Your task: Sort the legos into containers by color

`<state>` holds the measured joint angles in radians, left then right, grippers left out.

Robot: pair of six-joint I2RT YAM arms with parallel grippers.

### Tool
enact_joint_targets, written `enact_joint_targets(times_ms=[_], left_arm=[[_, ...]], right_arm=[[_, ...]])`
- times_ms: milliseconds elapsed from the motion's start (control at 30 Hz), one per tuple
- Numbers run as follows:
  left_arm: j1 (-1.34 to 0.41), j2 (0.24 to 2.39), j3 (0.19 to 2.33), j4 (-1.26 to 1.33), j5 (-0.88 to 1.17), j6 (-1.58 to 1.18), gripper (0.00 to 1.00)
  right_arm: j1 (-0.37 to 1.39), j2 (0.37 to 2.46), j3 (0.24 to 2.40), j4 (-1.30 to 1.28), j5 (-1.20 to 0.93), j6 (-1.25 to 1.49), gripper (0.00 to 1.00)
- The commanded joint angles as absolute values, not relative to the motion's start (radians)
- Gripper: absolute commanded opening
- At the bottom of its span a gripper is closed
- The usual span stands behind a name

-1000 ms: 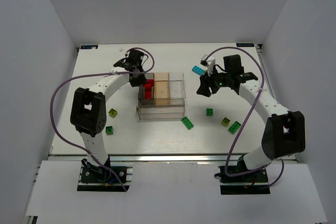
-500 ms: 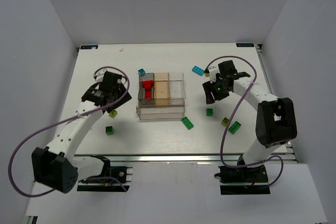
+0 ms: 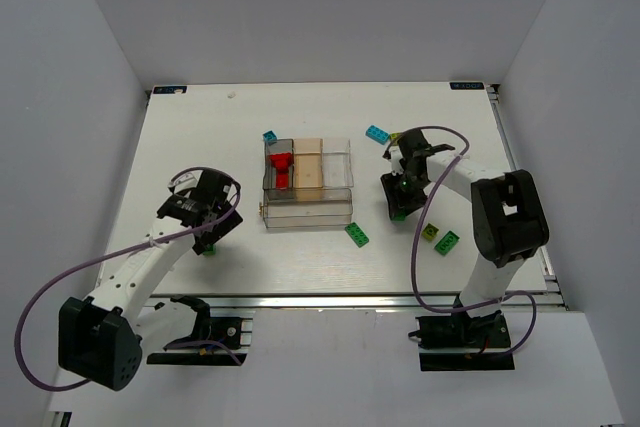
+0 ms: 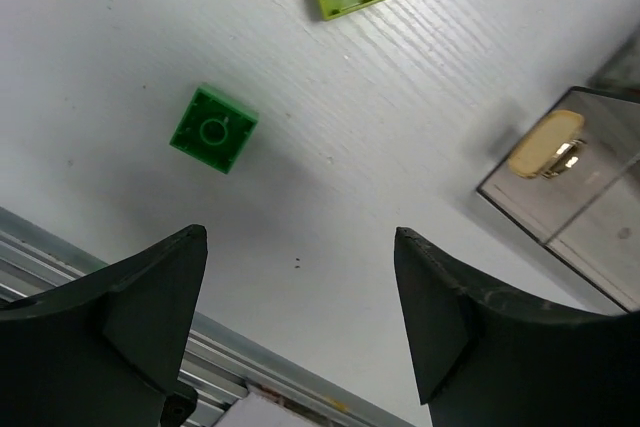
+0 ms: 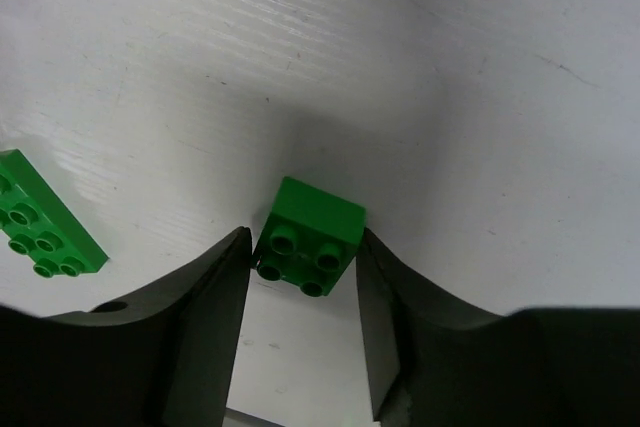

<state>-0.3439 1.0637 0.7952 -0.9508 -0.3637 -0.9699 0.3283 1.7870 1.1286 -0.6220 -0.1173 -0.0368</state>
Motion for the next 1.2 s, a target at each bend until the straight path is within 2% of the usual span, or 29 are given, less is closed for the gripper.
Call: enact_joint_targets(times_ms=[0,100,133,233,267,533,700,900,1067,1167], left_arm=[[-0.342,1.065,0.775,-0.942,-0.434,-0.994,0.85],[-0.342,1.078,0.758,-0.927,-0.451,-0.994,0.86],[-0.342,1.086,0.752,-0.911,-0.46,-0.996,0.87],[-0.342,1.127,0.732,-0.876,-0.465,-0.98,0.87],[-0.342,1.144,0.727,-0.867,-0.463,-0.971,0.88],[-0.324,1.337,0.749,-0.816,-0.477,-0.916,0.88],[-0.314,1.347,0.802,-0.837,-0.488,-0.902,0.88],[-0.314,1.31,0.818,-0.926,-0.517,-0.94,0.91],[-0.305,1.255,0.761,-0.934,-0.5,-0.98,0.92],[-0.305,1.239,0.749,-0.937,-0.492,-0.985,0.93]], right_arm=[[0.334,1.813,1.129,-0.618,-0.084,0.025,0.49],[0.334,1.822,1.127,-0.621,-0.064,0.029,0.36],[0.336,1.819,1.127,-0.623,-0.067,0.026,0.24],[0.334,1.793,1.137,-0.627,-0.086,0.005,0.03],[0.334,1.781,1.158,-0.63,-0.093,-0.058,0.0],[0.342,1.619,1.332,-0.588,-0.362,-0.422,0.0],[0.415,1.649,1.412,-0.552,-0.639,-0.541,0.0],[0.538,1.846,1.58,-0.459,-0.638,-0.439,0.0],[0.583,2.051,1.843,-0.491,-0.551,-0.311,0.01],[0.597,2.15,1.933,-0.515,-0.493,-0.302,0.1]])
